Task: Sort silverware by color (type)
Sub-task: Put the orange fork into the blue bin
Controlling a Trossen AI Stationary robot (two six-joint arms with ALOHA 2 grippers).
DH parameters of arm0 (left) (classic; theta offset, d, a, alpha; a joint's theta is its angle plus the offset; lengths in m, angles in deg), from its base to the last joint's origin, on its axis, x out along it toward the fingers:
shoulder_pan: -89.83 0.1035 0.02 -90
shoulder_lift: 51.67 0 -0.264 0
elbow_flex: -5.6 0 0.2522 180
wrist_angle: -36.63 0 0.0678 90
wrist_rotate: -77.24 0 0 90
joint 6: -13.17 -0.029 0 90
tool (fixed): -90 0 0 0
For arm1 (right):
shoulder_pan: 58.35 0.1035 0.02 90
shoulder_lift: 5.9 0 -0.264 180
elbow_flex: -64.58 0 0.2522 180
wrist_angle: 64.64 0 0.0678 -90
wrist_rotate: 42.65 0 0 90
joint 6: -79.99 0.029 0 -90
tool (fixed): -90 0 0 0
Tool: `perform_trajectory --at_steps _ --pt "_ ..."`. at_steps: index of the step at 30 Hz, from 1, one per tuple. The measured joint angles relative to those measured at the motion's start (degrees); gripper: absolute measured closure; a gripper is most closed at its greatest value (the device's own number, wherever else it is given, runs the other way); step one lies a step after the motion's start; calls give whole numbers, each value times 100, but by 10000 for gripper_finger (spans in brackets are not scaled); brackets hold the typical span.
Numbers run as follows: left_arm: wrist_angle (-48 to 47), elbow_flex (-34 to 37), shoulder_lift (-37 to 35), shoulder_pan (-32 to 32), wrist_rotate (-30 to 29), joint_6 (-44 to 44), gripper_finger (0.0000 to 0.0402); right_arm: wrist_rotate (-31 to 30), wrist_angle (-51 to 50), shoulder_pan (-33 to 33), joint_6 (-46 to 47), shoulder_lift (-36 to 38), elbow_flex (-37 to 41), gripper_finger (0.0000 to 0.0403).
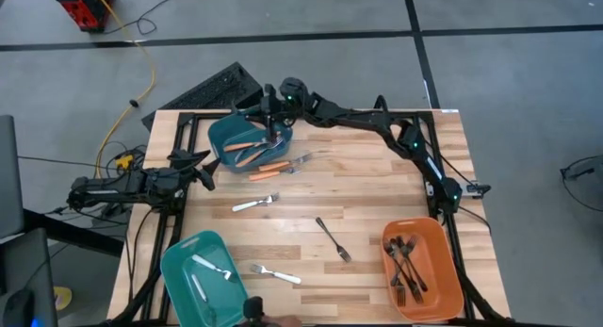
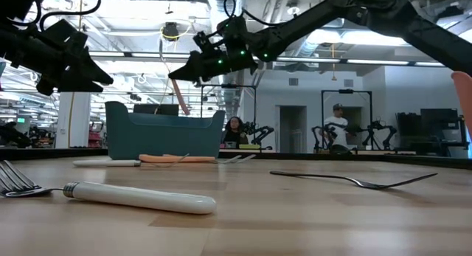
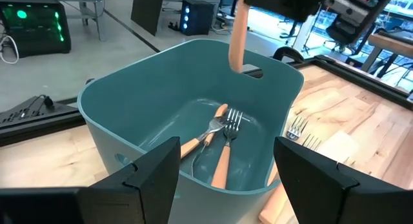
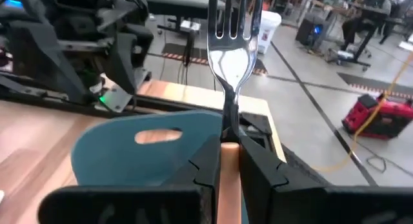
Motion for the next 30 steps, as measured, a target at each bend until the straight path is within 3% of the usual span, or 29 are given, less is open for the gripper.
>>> perform_trajectory --at_steps 5,13,24,30 --pt "-24 0 0 0 1 118 167 130 26 0 201 9 0 338" --pt "-24 0 0 0 -5 124 167 28 487 26 1941 12 0 337" --pt "-24 0 0 0 -13 119 167 -1505 68 367 2206 13 0 337" --pt "-64 0 0 0 -12 103 167 -1541 -326 449 2365 9 0 337"
